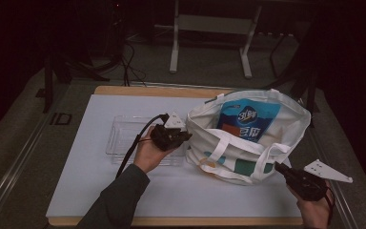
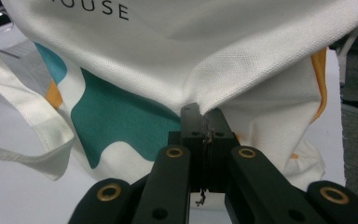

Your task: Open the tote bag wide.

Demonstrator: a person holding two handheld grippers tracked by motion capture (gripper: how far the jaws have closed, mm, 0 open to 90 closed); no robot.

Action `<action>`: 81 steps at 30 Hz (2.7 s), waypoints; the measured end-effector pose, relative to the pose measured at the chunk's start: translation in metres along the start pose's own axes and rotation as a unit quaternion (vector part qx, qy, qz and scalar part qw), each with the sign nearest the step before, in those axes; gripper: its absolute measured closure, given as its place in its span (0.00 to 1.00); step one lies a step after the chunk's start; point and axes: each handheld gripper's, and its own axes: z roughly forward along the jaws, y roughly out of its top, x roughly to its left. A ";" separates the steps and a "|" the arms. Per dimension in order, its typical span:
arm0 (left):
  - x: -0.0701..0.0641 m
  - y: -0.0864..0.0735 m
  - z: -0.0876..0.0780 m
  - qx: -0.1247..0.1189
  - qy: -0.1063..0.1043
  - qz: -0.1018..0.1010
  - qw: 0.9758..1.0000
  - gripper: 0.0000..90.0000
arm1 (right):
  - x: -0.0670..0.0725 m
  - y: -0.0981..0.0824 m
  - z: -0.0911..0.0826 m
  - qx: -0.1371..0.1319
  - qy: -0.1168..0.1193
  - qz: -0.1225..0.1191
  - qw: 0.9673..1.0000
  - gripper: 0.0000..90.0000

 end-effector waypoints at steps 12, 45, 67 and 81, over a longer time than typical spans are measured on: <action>-0.002 -0.014 0.014 0.023 -0.002 -0.006 1.000 0.97 | 0.000 -0.015 0.009 0.024 -0.001 0.001 1.000 0.99; 0.009 -0.022 0.001 -0.030 -0.040 -0.034 0.998 0.67 | -0.023 -0.016 0.004 0.016 -0.006 0.072 0.997 0.59; 0.005 -0.009 0.004 -0.017 -0.019 -0.014 1.000 0.89 | -0.045 0.009 0.019 0.019 -0.010 0.114 0.993 0.74; 0.000 -0.010 0.009 0.002 -0.015 -0.012 1.000 0.95 | -0.037 0.012 0.019 0.039 -0.019 0.074 0.996 0.98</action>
